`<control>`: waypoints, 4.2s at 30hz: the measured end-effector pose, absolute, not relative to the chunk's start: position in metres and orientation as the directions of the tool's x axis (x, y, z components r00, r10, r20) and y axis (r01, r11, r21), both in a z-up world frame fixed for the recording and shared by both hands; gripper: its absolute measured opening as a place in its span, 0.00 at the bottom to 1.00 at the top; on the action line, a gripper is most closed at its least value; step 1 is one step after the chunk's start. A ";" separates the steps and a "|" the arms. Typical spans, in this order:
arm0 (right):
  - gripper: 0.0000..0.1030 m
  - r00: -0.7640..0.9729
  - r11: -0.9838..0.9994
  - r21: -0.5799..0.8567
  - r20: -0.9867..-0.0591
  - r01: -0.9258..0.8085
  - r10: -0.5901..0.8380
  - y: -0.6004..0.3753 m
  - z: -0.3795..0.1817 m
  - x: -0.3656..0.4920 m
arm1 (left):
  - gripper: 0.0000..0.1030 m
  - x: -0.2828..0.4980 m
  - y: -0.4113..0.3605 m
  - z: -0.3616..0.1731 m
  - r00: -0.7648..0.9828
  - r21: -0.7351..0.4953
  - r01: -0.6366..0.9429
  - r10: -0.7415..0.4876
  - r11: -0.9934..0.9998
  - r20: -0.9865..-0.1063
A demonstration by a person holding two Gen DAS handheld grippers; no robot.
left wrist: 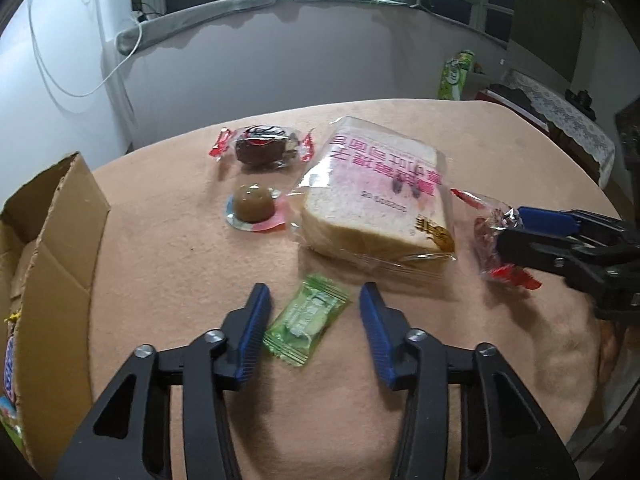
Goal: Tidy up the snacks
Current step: 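Grasp the green wrapped candy with the left gripper while the right grasps the red-and-clear candy, then carry both candies into the cardboard box and open both grippers, then move both tools back toward the bagged bread loaf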
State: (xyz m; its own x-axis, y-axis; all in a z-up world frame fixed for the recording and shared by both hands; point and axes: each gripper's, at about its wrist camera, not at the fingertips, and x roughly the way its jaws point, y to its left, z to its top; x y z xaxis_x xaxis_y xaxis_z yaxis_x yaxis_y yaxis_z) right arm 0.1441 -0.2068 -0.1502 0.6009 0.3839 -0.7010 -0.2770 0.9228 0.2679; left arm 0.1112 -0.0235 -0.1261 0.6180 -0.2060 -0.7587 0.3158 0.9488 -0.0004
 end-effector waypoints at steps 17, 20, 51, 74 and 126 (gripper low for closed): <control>0.35 0.613 0.900 0.303 -0.659 -0.314 0.436 -0.200 -0.155 0.146 | 0.19 0.112 -0.023 -0.127 0.629 -0.021 0.335 -0.240 0.942 -0.740; 0.35 0.622 0.896 0.309 -0.645 -0.318 0.443 -0.204 -0.155 0.145 | 0.19 0.111 -0.023 -0.127 0.632 -0.021 0.332 -0.239 0.943 -0.737; 0.35 0.766 0.905 0.237 -0.481 -0.354 0.426 -0.201 -0.066 0.097 | 0.19 0.057 -0.003 -0.038 0.787 -0.056 0.274 -0.257 0.960 -0.561; 0.35 0.676 0.839 0.123 -0.536 -0.530 0.506 -0.075 -0.059 0.095 | 0.19 0.020 0.085 -0.033 0.854 -0.100 0.134 -0.166 0.986 -0.493; 0.70 0.564 0.717 0.085 -0.555 -0.692 0.611 0.040 -0.070 0.116 | 0.66 0.013 0.164 -0.047 0.846 -0.119 -0.101 0.022 0.988 -0.532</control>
